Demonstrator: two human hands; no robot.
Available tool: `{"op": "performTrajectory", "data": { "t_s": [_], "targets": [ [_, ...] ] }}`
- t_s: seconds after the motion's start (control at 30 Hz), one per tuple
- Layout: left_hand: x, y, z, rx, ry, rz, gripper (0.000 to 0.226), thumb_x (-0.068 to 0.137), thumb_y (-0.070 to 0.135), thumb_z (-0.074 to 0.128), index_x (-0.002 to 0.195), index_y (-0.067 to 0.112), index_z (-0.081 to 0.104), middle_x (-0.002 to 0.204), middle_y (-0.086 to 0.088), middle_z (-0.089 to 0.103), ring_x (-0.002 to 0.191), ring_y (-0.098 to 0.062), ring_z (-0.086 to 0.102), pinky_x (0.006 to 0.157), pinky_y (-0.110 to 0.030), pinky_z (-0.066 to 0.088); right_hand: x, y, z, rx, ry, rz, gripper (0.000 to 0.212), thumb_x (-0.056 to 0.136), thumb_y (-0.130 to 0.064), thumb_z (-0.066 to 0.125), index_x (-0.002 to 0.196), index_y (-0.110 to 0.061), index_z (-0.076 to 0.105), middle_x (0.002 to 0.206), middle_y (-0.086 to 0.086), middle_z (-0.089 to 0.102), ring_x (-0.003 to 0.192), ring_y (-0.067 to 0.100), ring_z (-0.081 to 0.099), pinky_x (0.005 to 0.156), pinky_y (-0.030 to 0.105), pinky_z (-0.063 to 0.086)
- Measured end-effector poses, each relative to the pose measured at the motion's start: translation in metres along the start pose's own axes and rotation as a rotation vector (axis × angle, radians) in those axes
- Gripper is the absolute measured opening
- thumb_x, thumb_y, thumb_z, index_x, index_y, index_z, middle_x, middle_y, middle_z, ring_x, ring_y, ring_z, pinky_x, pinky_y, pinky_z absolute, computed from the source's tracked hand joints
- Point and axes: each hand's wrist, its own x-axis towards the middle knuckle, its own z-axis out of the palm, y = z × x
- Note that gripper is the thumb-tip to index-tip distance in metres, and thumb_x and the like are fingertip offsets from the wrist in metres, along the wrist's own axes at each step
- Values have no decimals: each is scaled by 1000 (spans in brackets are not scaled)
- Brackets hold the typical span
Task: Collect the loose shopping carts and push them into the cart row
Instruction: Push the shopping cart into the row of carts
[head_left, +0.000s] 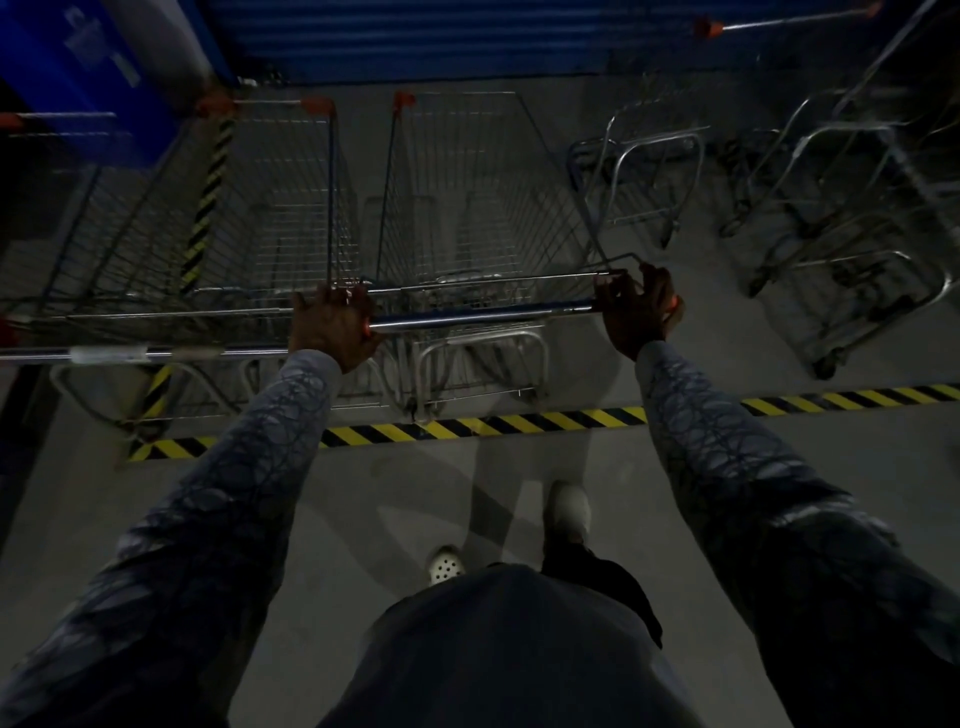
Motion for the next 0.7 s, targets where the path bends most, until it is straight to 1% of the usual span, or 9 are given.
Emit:
{"op": "performTrajectory", "data": {
  "t_s": [0.03,0.1,0.2,0.27,0.37,0.5,0.57,0.63,0.7],
  "targets": [
    [0,0,1,-15,-10,-7,69,82,57,62,138,19,47,128,-15,60,120,-41,52,102,-65,34,-2,-1,-1,-3,1,3,58,96,-70,27,129,-34,58,162,5,20,152,27,2,117,57,2],
    [-1,1,2,-38,0,0,70,80,52,65,138,17,47,121,-17,64,115,-42,56,100,-63,36,-6,-3,-3,-5,27,11,50,99,-65,32,124,-32,61,161,5,23,152,26,3,116,54,3],
    [-3,2,2,-52,18,1,72,77,48,71,137,14,49,116,-20,67,114,-42,56,97,-57,40,-11,-3,-4,-1,90,-8,49,99,-64,34,115,-28,64,160,8,28,152,26,8,116,54,5],
    [-5,2,1,-43,27,1,74,77,48,72,138,12,49,113,-21,67,113,-42,57,95,-55,42,-11,-4,-3,-5,87,-14,48,99,-63,34,112,-28,64,159,8,28,152,26,8,116,53,4],
    [-8,2,0,-52,27,3,75,79,47,71,141,12,48,115,-20,68,114,-42,57,95,-55,42,-10,-2,-2,-21,74,-20,50,99,-64,33,113,-27,64,159,10,27,151,27,7,116,54,3],
    [-9,4,-4,-46,12,-13,75,81,49,68,143,15,45,119,-18,66,116,-40,57,96,-52,43,-9,-2,1,-25,117,-34,49,100,-61,37,114,-24,65,156,9,32,150,26,12,115,54,6],
    [-9,4,-4,-49,11,-21,75,82,48,67,144,14,43,121,-17,66,120,-40,55,97,-51,42,-8,-2,4,-29,119,-23,54,98,-64,34,116,-24,66,155,9,33,150,26,12,115,54,6],
    [-8,4,-2,-44,10,-21,75,82,48,65,144,14,42,122,-15,66,124,-39,51,97,-51,42,-9,0,5,-24,125,-10,66,92,-71,25,115,-24,66,154,10,35,150,26,13,114,55,7],
    [-8,5,-2,-25,2,-24,74,83,49,61,144,12,41,122,-14,67,126,-39,48,98,-52,41,-9,1,6,-19,148,-9,76,85,-74,18,115,-24,67,152,10,36,149,26,15,114,55,8]
  ]
}}
